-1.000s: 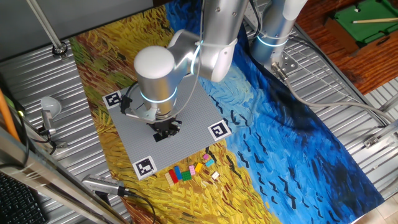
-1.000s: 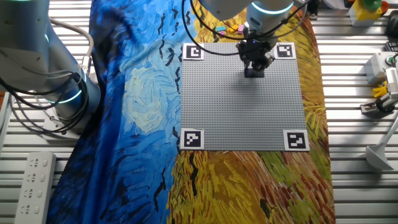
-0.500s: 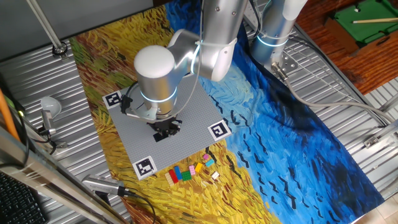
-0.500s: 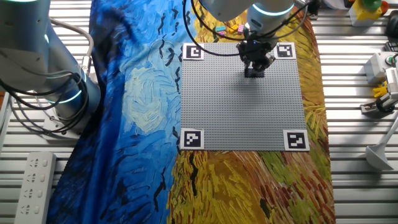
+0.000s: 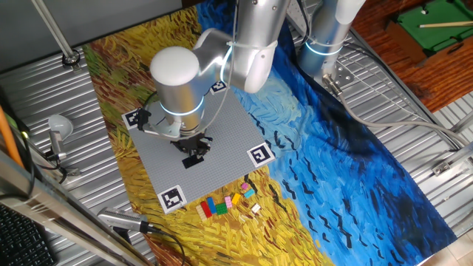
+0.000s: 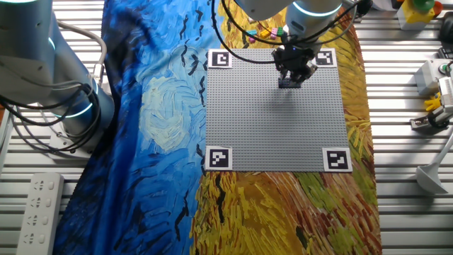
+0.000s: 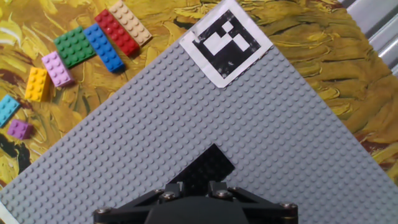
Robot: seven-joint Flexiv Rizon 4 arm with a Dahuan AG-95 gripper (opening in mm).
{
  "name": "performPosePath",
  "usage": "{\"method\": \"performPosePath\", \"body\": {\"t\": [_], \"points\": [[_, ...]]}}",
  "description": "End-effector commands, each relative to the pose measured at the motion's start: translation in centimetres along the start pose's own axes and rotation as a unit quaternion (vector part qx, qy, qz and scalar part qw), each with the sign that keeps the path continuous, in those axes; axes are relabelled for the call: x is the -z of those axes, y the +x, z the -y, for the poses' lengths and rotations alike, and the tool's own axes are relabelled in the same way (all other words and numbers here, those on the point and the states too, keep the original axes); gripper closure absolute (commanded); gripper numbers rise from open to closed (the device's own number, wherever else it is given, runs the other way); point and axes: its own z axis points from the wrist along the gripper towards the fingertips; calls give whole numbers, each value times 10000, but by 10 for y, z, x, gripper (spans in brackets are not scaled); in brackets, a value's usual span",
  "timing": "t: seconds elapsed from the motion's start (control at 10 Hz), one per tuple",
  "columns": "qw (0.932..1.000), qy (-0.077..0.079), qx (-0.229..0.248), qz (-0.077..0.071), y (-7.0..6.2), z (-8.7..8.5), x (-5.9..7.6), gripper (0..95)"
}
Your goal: Stack small Lego blocks one on top of the other
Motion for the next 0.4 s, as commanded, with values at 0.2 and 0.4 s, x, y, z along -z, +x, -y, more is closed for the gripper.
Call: {"method": "performPosePath", "body": {"t": [0.2,0.4], "points": [[9995,43,295,41,3,-2,1,760],[9992,56,387,63,3,-2,1,760]]}}
